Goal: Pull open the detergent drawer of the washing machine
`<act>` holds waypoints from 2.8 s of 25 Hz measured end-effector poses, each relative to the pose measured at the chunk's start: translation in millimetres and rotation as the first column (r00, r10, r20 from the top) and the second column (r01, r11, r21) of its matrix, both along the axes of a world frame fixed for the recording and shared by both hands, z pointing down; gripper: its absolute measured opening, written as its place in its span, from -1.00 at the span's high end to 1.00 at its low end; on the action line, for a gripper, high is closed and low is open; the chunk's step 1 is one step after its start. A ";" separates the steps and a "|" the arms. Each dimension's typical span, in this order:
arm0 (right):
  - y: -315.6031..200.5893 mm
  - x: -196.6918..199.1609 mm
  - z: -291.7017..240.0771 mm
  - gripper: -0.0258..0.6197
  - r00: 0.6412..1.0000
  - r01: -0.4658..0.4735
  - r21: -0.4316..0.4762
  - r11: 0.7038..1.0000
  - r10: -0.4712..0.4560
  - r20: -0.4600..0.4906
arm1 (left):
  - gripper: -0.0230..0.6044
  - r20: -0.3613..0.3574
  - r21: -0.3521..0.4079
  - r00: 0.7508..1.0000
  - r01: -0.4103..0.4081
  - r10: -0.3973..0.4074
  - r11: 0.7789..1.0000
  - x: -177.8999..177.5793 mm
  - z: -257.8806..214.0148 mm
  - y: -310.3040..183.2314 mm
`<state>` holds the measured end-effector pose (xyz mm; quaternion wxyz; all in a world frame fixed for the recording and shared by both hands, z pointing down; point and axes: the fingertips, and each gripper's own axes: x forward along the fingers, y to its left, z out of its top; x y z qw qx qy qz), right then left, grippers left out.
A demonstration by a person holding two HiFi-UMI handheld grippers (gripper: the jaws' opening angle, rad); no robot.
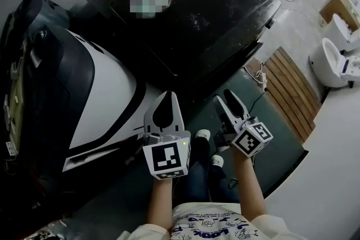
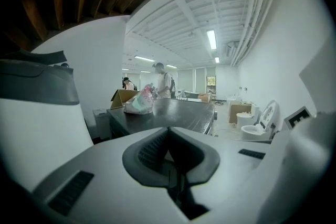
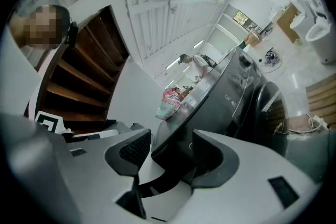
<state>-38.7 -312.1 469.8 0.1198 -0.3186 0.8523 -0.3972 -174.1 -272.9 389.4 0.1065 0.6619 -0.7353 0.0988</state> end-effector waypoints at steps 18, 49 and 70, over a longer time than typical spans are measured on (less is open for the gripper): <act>-18.5 -17.4 70.9 0.18 0.960 0.023 -0.181 0.983 0.029 0.280 | 0.88 -0.030 -0.001 1.000 0.010 -0.010 1.000 -0.5 50.0 -10.8; -50.1 -37.5 122.5 0.17 0.891 0.094 -0.192 0.977 0.003 0.454 | 0.88 -0.084 -0.060 0.995 0.045 -0.050 0.997 3.3 104.1 -16.8; -56.0 -45.0 108.4 0.15 0.821 0.176 -0.108 0.979 -0.085 0.565 | 0.88 -0.079 -0.081 0.995 0.057 -0.064 0.995 0.6 113.9 -15.0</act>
